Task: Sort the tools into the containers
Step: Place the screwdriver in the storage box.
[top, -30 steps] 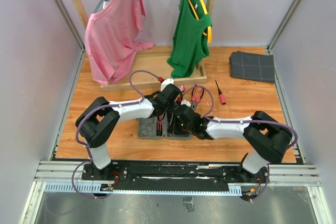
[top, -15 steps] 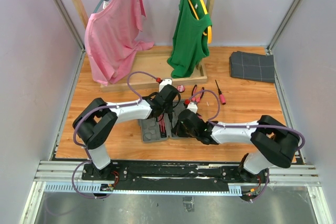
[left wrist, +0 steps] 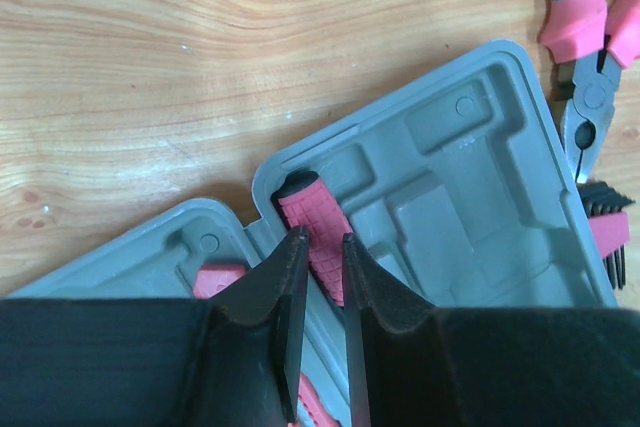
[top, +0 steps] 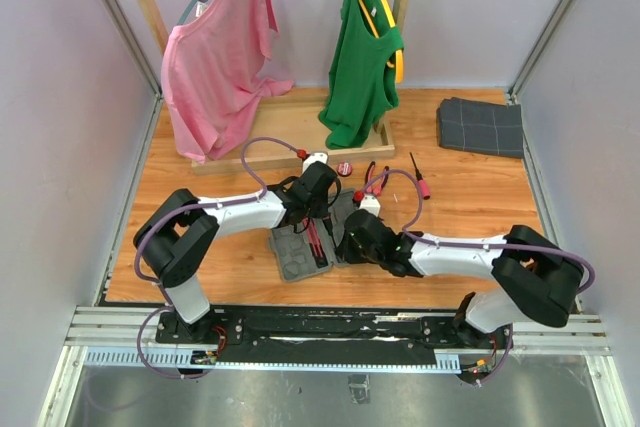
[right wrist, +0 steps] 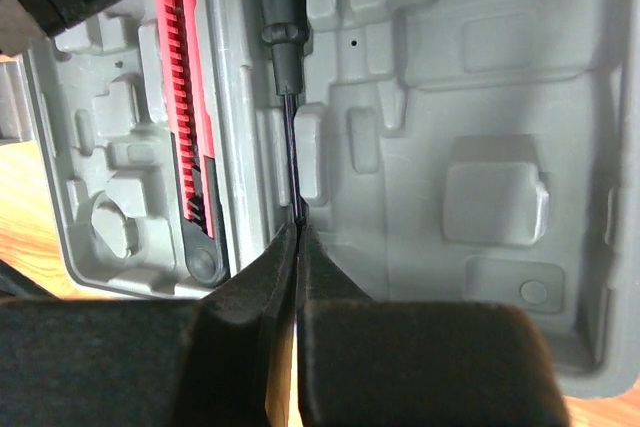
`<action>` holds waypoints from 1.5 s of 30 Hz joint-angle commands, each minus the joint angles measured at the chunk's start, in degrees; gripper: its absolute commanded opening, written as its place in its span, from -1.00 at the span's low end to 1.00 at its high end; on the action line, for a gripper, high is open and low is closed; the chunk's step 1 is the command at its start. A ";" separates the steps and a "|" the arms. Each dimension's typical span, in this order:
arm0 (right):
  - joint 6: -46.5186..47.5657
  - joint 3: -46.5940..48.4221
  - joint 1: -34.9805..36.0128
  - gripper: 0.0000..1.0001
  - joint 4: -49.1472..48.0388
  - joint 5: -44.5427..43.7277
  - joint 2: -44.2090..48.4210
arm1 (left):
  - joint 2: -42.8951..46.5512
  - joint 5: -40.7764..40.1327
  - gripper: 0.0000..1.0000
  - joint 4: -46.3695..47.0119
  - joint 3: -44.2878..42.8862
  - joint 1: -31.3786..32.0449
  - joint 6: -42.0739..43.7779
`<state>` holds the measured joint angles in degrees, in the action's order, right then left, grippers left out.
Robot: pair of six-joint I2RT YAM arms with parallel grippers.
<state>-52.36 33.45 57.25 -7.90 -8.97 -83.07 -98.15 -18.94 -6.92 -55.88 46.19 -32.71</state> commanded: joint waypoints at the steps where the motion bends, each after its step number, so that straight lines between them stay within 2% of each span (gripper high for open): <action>1: 7.48 -3.53 -0.21 -0.98 15.12 0.27 0.63 | 0.90 3.12 -0.52 -1.89 0.54 -0.05 2.18; 6: 12.53 -0.30 -0.21 -0.89 12.21 3.90 5.83 | 0.71 4.02 -0.50 -1.32 -0.60 -0.05 3.19; 11: 15.88 3.60 -0.21 -0.53 10.85 7.74 7.61 | 0.58 4.57 -0.48 -0.70 -0.86 -0.05 3.78; 13: 16.01 3.69 -0.21 -0.47 10.31 8.12 8.84 | 0.94 4.61 -0.48 -0.44 -0.60 -0.04 3.88; 16: 16.00 2.86 -0.21 -0.44 11.30 5.85 11.51 | 2.18 4.66 -0.46 0.28 0.07 -0.05 4.32; 21: 16.11 2.06 -0.70 -0.36 18.30 -4.57 17.36 | 6.36 6.48 -0.41 2.63 0.91 -0.03 6.52; 24: 17.15 1.43 -3.05 -0.30 22.01 -7.53 20.74 | 10.54 7.59 -0.33 4.45 2.08 -0.05 7.77; 26: 18.32 0.51 -5.36 -0.25 22.88 -7.62 22.86 | 13.63 7.73 -0.21 5.33 3.04 -0.05 8.42; 29: 20.46 -0.98 -9.84 -0.19 22.60 -3.79 23.73 | 17.80 6.98 -0.08 5.18 4.34 -0.05 8.96; 35: 22.19 -4.35 -16.25 -0.15 19.48 7.13 22.74 | 23.09 5.18 -0.04 3.32 9.22 -0.36 8.30; 45: 20.90 -9.38 -17.84 -0.14 11.39 17.58 18.99 | 28.94 2.01 -0.02 0.85 14.65 -1.19 6.79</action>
<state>-31.48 25.82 40.75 7.92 2.22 -63.59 -71.70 -14.79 -6.09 -41.50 45.54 -25.50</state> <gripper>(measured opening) 0.427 0.488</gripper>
